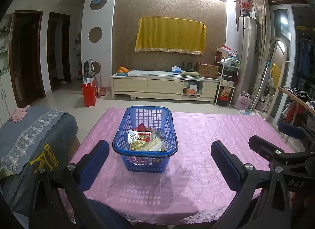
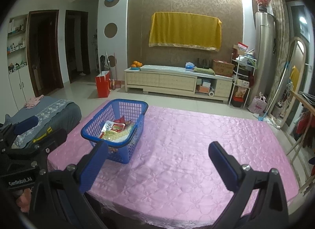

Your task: Organize snacks

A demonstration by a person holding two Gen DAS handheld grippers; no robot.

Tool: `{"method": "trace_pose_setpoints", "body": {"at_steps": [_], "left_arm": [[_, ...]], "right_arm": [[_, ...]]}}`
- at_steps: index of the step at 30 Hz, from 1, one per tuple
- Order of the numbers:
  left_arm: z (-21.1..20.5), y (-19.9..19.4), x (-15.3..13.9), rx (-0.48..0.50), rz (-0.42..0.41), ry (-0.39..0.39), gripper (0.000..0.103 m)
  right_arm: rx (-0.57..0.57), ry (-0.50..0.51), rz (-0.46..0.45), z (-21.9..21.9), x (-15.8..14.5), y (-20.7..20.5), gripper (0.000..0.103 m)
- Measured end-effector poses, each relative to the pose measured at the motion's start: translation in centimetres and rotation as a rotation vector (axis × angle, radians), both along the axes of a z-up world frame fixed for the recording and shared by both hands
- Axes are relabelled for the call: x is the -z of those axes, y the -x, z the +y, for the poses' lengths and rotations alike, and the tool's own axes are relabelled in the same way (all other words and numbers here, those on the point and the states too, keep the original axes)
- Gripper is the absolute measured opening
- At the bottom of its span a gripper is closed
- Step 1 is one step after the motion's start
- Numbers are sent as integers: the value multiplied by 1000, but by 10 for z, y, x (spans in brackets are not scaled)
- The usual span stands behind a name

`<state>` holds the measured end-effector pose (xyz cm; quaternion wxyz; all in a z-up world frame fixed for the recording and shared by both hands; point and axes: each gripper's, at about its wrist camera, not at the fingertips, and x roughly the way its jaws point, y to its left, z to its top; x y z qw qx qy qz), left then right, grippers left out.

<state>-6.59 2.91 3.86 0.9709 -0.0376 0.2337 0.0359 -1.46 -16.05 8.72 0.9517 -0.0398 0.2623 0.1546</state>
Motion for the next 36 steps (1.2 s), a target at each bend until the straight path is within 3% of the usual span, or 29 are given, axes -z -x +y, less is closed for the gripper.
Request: {"method": "trace_pose_setpoints", "body": {"at_steps": [36], "left_arm": [[4,2,2,10,10,0,102]], "right_arm": [[10,-7,4,1,-2,8,103]]}}
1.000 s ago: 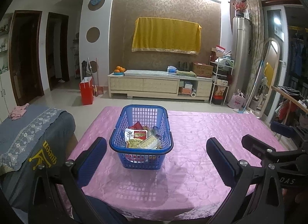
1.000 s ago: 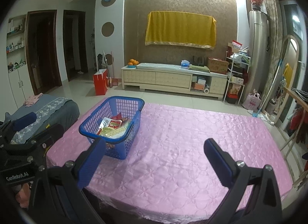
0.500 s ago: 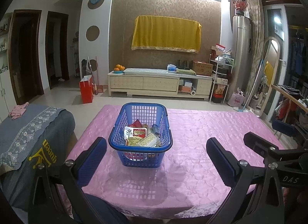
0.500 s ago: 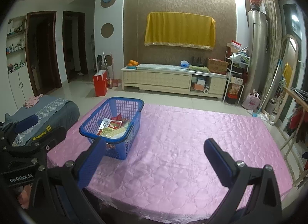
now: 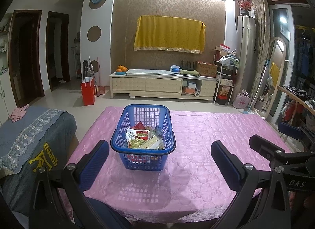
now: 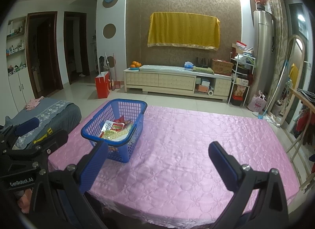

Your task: Organize snacks

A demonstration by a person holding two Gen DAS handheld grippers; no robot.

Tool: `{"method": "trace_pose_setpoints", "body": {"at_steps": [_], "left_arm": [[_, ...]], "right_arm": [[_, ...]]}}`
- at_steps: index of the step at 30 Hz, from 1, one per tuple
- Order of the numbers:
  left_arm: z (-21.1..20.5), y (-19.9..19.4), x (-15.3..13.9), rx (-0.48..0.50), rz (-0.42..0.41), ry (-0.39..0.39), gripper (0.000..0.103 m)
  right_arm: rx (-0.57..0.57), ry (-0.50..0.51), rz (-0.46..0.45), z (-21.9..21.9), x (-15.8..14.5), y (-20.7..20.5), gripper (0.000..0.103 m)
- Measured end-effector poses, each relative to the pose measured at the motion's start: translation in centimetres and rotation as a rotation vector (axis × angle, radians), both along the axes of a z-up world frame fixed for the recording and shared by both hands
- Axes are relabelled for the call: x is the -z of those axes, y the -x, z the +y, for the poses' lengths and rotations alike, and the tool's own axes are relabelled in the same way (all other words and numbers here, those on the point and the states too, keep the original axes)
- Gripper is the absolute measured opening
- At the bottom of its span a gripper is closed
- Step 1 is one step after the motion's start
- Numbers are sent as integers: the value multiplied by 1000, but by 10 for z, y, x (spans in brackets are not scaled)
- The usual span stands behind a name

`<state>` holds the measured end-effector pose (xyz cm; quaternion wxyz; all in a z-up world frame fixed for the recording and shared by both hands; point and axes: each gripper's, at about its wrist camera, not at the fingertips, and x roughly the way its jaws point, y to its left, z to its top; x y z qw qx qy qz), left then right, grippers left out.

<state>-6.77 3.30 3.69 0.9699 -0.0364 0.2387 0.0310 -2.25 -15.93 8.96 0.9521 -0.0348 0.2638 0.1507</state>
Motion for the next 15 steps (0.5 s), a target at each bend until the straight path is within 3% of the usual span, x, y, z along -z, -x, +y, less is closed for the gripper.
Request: {"method": "trace_pose_setpoints", "body": {"at_steps": [15], "left_arm": [[0,0,-1,5,5,-6,102]], "right_arm": [[2,-4,5,-2,-1,2,103]]}}
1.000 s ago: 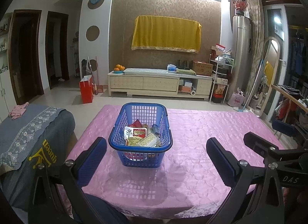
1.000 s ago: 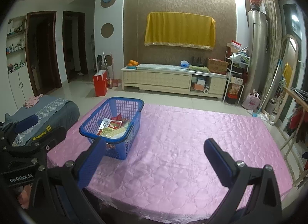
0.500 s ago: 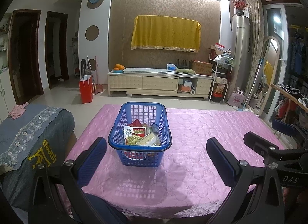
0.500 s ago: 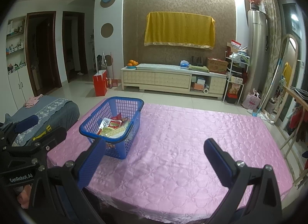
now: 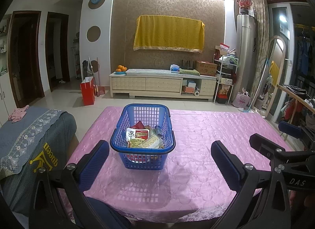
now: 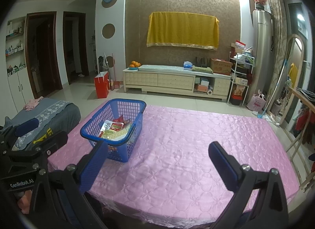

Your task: Organize snacks

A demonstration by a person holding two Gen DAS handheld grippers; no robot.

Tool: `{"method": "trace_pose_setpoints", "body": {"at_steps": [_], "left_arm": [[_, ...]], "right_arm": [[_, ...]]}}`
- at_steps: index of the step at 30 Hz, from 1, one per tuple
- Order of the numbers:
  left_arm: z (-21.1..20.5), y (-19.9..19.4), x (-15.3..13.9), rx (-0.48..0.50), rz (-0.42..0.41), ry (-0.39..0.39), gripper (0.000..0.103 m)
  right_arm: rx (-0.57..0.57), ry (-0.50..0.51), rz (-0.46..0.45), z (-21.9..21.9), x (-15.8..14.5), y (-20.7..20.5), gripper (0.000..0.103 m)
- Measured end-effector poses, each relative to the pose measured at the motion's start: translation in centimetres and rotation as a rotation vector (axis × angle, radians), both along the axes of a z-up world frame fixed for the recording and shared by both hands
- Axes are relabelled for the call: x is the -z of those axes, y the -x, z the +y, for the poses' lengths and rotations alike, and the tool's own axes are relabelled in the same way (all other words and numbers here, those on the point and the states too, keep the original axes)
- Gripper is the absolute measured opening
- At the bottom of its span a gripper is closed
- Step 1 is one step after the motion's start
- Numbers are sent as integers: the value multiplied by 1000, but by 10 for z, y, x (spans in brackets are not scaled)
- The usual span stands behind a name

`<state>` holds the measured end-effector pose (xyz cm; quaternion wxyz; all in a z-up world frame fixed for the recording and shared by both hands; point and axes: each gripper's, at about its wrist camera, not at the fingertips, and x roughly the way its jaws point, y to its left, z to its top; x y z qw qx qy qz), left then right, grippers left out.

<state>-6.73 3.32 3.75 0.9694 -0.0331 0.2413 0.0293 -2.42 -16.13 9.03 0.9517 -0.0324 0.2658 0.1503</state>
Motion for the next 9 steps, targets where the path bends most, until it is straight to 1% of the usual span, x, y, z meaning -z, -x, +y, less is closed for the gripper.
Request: {"method": "trace_pose_setpoints", "body": {"at_steps": [9], "left_arm": [[-1,0,0,0,-1,-1,102]], "right_arm": [[4,3,1,-1,0,0,103]]}}
